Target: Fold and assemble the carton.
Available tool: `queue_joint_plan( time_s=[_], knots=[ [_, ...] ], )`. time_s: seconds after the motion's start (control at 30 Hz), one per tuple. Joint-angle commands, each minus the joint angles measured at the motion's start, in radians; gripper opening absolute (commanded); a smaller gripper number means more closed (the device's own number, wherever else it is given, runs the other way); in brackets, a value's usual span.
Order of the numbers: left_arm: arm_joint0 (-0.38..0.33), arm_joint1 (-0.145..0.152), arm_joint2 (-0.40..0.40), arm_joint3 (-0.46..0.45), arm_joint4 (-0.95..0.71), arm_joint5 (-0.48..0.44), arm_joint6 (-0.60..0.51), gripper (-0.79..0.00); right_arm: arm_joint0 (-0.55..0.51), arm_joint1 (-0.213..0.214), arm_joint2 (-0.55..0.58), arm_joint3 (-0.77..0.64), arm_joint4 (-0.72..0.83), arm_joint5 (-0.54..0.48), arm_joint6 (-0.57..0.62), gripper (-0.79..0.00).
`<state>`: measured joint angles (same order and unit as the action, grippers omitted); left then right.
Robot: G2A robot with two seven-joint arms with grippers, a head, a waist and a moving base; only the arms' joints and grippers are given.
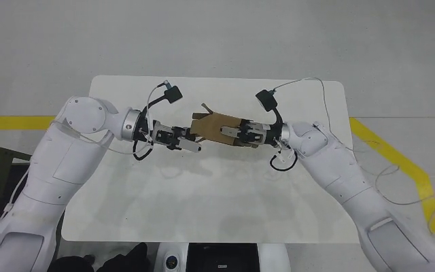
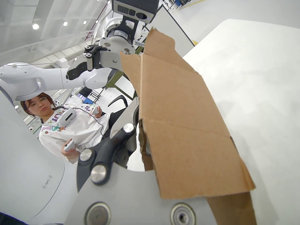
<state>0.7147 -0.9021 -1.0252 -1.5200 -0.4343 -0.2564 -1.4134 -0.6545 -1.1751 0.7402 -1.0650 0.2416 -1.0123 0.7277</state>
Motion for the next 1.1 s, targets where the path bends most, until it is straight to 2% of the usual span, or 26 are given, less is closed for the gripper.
queue_joint_plan(
  time_s=[0.0,0.57,1.07],
  knots=[
    [0.002,-0.001,0.005,-0.005,-0.002,0.002,-0.002,0.000,-0.010,0.001,0.016,-0.011,-0.024,0.000,-0.018,-0.785],
    [-0.008,-0.018,0.055,-0.004,0.009,0.002,0.002,0.000,-0.036,-0.029,0.046,-0.062,-0.126,0.000,-0.132,-0.785],
    [-0.009,-0.020,0.043,0.003,0.008,-0.001,0.001,0.000,-0.036,-0.052,0.037,-0.050,-0.114,0.000,-0.113,-0.785]
  ],
)
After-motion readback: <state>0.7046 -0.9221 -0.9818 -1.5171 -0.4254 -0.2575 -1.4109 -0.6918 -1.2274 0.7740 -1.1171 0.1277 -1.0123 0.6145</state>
